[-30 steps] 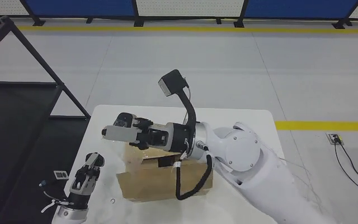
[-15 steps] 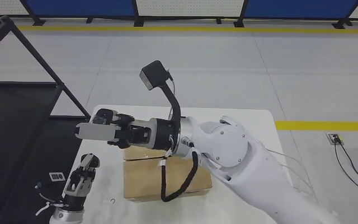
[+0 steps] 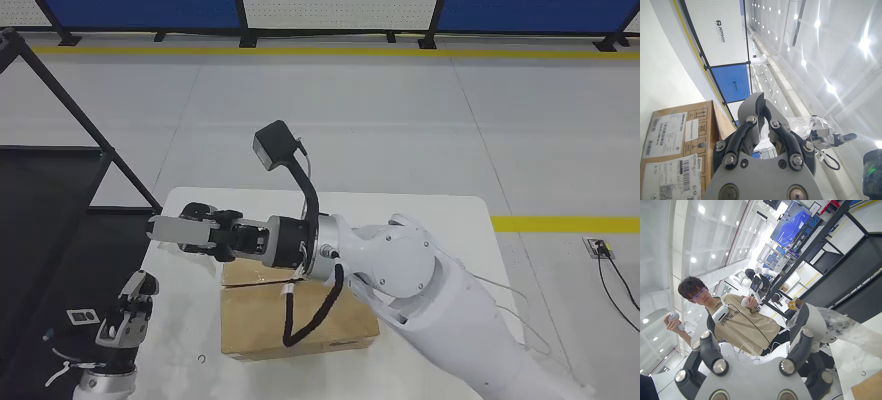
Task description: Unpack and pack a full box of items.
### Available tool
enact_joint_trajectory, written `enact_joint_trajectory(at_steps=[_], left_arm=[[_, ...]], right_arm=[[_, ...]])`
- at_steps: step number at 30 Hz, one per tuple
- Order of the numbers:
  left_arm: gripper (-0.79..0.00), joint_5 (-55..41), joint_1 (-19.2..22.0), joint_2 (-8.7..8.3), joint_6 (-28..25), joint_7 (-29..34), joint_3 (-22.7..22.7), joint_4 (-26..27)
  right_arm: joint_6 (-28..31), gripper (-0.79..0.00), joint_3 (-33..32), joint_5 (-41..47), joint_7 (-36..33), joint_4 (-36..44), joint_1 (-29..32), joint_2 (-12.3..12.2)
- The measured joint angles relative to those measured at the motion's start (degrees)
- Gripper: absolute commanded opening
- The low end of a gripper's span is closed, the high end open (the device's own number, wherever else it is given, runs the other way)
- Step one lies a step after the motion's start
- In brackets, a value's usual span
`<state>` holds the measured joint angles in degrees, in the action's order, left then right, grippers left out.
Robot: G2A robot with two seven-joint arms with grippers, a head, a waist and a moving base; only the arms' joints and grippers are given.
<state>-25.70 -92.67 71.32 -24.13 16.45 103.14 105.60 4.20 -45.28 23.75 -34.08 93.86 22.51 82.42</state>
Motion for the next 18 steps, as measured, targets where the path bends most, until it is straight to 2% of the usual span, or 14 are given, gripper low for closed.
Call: enact_joint_trajectory(at_steps=[18], left_arm=[[-0.785, 3.8, 1.08, 0.18, 0.93, 0.75, -2.37, 0.71]], right_arm=[[-2.26, 0.0, -3.34, -2.77, -0.79, 4.98, 8.67, -0.45]])
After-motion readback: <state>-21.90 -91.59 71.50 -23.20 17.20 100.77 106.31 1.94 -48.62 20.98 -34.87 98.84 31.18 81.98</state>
